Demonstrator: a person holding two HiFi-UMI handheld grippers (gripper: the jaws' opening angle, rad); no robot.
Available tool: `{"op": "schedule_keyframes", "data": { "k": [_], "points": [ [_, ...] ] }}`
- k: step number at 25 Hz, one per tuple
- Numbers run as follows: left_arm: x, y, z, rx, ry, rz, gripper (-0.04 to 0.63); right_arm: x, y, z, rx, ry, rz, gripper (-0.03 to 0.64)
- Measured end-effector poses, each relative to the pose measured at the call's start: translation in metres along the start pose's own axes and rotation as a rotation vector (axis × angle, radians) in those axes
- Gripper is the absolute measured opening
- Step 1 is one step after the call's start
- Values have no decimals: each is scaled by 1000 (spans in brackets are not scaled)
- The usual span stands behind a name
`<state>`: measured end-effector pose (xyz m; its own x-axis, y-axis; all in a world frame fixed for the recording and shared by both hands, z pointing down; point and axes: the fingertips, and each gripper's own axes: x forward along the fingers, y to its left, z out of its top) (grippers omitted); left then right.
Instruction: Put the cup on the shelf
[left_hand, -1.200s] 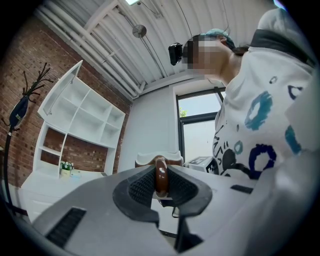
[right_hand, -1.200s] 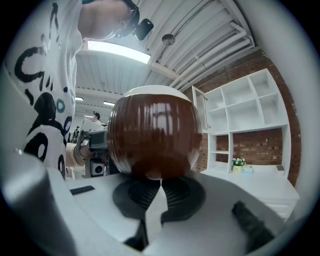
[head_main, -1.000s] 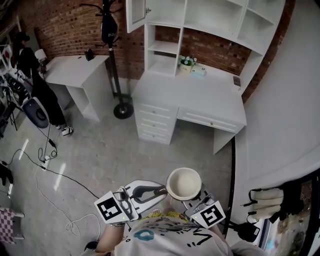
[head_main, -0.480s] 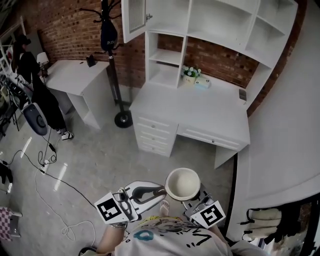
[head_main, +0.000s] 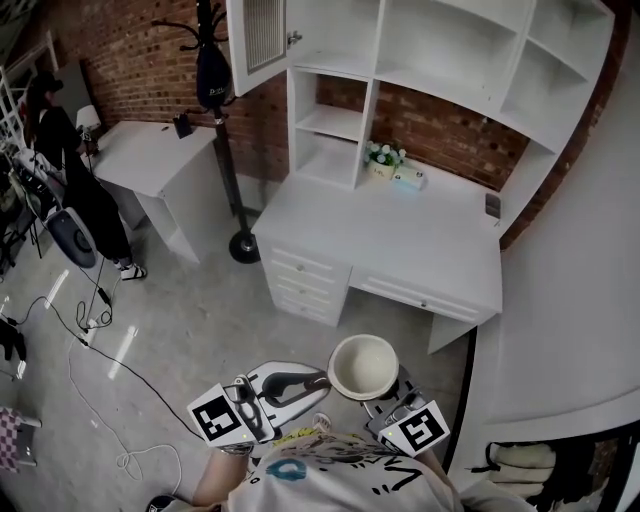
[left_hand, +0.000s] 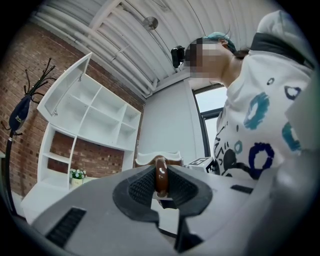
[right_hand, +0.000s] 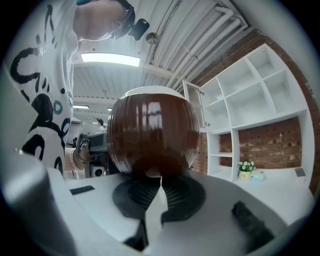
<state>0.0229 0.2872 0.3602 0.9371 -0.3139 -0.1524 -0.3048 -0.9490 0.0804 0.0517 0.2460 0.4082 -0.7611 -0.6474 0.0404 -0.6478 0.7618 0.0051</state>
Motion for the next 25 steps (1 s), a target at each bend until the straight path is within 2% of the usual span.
{"op": "schedule_keyframes", "data": {
  "k": [13,25],
  "points": [
    [26,49,-12,-23,-1,54,60,29,-47,-12,18,9,36,28],
    [27,129,6,6,3,-16,60,96,-91,4,6,-14,-33,28]
  ]
}}
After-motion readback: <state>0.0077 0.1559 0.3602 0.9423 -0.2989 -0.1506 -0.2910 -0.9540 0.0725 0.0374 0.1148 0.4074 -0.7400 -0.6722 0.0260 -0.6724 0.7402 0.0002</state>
